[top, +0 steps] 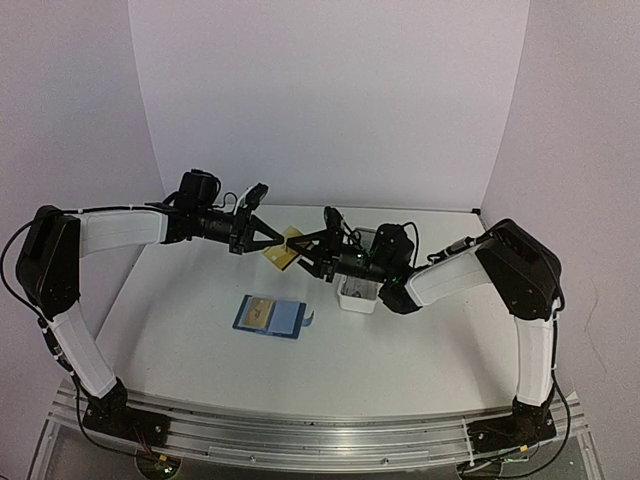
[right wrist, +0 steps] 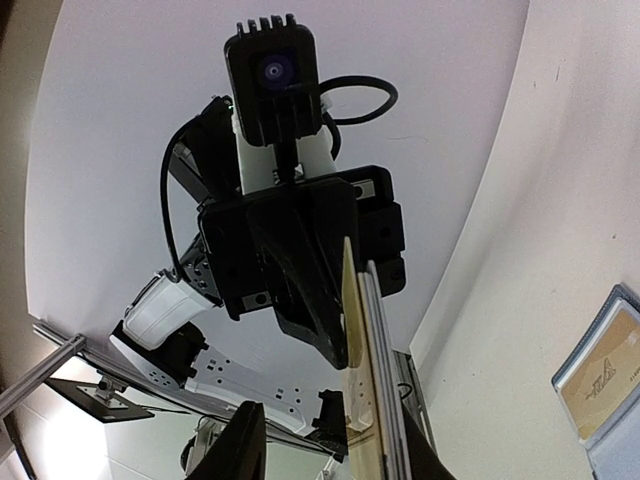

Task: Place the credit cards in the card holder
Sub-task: Pick up the credit card from the storage box.

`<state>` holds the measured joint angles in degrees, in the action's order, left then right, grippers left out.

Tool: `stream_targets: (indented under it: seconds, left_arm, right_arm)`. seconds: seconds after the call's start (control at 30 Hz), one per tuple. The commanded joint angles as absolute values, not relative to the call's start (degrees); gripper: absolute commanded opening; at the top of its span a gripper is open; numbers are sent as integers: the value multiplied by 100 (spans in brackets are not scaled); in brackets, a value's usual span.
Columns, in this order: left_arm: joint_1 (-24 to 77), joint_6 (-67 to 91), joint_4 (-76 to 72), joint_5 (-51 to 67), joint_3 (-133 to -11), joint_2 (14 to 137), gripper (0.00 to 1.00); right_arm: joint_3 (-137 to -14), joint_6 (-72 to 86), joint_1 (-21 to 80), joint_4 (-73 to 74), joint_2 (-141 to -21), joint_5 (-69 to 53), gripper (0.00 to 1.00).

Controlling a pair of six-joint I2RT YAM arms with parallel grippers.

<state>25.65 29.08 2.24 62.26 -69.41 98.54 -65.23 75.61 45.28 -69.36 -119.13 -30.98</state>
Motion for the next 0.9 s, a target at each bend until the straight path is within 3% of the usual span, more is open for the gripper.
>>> stream_targets:
  seconds: [0.0,0.23,0.37,0.53,0.87]
  left_arm:
    - [2427,3301,-291,6063,-6964,9722,0]
    - [2315,3535,-503,6034,-6827,9700,0]
    - [2266,3599,-610,6022,-6787,9664,0]
    - [2218,3573,-637,6014,-6777,9653,0]
    - [2202,3699,-826,6094,-6733,9642,0]
  right_arm:
    - [-6643,7648,4556,-7365,-11885,-3225,32]
    - [-6600,7655,4555,-7365,-11865,-3231,10]
    - [-6596,7681,4550,-7365,-11874,-3244,11]
    - [-6583,7686,4549,-7365,-11859,-3267,24]
    - [-6517,7619,4535,-7365,-11801,-3300,6]
